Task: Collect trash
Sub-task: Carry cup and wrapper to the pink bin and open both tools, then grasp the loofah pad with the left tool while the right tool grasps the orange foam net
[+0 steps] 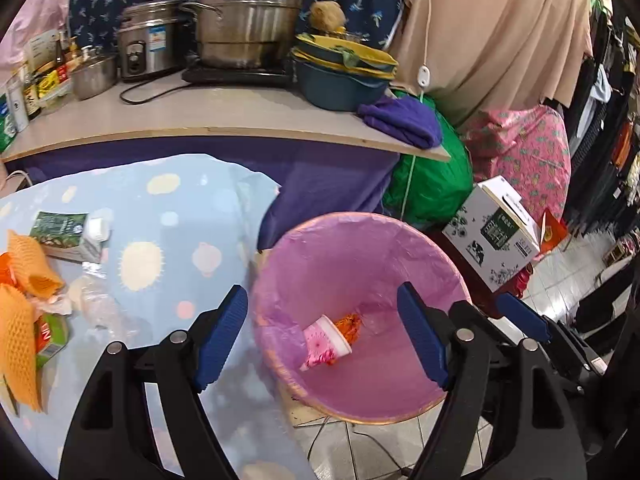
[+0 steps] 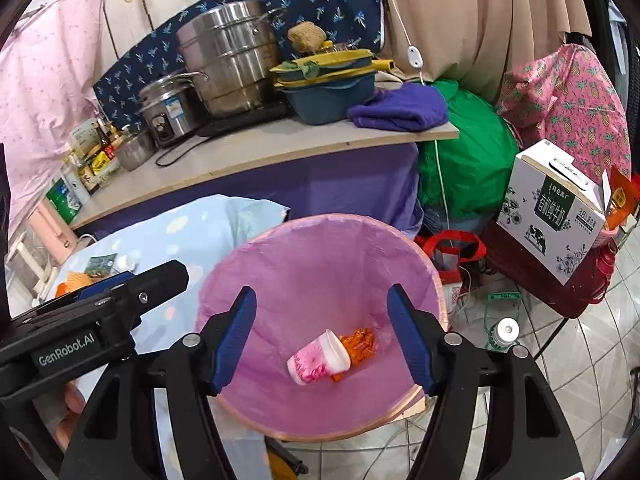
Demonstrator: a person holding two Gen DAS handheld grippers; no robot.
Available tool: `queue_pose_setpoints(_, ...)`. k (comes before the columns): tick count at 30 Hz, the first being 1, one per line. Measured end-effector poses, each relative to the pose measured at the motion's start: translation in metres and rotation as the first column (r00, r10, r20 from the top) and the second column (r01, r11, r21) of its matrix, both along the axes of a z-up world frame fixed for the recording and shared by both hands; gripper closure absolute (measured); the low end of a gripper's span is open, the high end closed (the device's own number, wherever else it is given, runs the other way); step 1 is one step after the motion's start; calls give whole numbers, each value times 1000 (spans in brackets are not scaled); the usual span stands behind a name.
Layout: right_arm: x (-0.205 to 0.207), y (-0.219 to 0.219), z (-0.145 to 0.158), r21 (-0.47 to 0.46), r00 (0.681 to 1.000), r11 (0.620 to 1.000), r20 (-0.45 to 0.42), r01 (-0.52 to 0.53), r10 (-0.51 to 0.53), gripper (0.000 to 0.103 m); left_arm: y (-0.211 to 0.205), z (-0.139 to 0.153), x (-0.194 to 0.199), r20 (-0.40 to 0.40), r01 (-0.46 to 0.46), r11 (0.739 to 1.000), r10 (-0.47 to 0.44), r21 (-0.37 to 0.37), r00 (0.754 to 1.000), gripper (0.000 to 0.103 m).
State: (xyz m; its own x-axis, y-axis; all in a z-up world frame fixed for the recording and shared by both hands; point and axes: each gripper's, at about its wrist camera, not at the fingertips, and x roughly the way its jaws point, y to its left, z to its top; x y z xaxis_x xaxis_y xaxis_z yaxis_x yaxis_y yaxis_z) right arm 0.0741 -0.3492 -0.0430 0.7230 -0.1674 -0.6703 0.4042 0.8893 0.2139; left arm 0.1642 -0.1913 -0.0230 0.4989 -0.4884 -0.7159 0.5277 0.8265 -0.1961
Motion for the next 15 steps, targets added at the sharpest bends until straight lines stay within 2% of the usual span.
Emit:
queue_pose_setpoints(6, -6, 32, 14, 6, 998, 999, 37, -50, 50, 34, 51, 7, -8, 21, -99, 995, 99, 1, 995, 25)
queue_pose_setpoints(15, 0, 107, 22, -13, 983, 984, 36, -179, 179, 34, 154, 0, -23, 31, -269, 962, 267, 48, 963, 25)
